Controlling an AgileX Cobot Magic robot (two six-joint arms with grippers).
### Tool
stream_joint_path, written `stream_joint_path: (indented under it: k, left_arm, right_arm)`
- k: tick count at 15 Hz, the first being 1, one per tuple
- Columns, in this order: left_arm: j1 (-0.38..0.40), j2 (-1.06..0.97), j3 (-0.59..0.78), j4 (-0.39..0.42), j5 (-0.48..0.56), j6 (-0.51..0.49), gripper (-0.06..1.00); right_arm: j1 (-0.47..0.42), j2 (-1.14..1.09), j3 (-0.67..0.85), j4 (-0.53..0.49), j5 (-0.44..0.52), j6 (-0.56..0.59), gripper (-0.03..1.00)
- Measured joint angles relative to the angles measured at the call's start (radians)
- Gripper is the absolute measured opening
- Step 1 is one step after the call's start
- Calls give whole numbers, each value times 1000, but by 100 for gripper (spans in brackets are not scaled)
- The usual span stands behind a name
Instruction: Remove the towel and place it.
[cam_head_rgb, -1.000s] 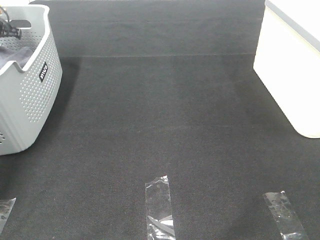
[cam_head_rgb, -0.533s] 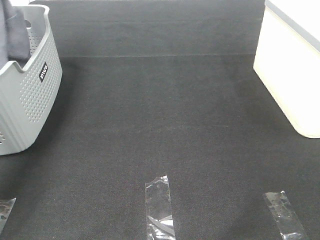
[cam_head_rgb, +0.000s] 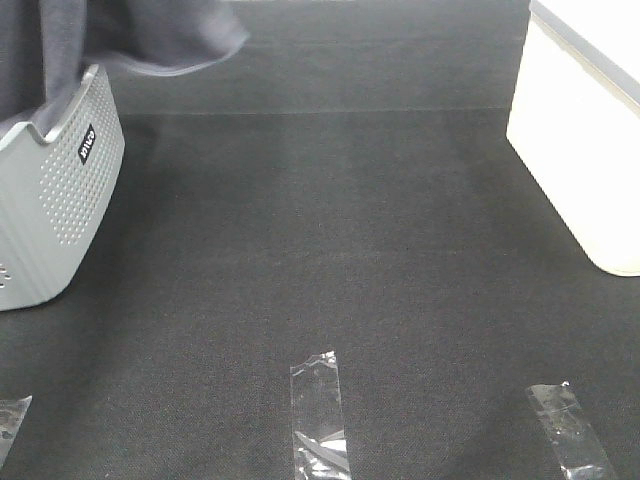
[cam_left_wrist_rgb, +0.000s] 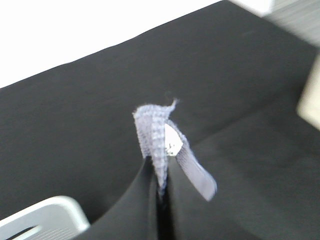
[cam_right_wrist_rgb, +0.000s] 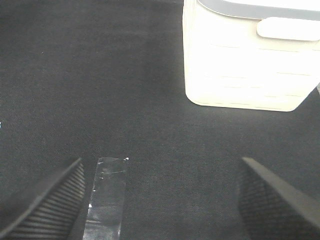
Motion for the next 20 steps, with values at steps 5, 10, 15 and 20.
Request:
stream_joint_path:
  k: [5,10,15,20]
  left_arm:
    - [-11,-37,-1,-294,219,144,0]
    - [-86,-37,-1,-340,257,188,0]
    - [-254,-37,-1,-302,259,191,0]
    - [-395,-23,-1,-266,264,191,0]
  right_arm:
    - [0,66,-2,85,-2,-29,74]
    - [0,407,-12,416,-141,-390,73]
    - [0,849,-12,952,-251,-1083,73]
    - [30,1306,-29,1627,-136,-1983,73]
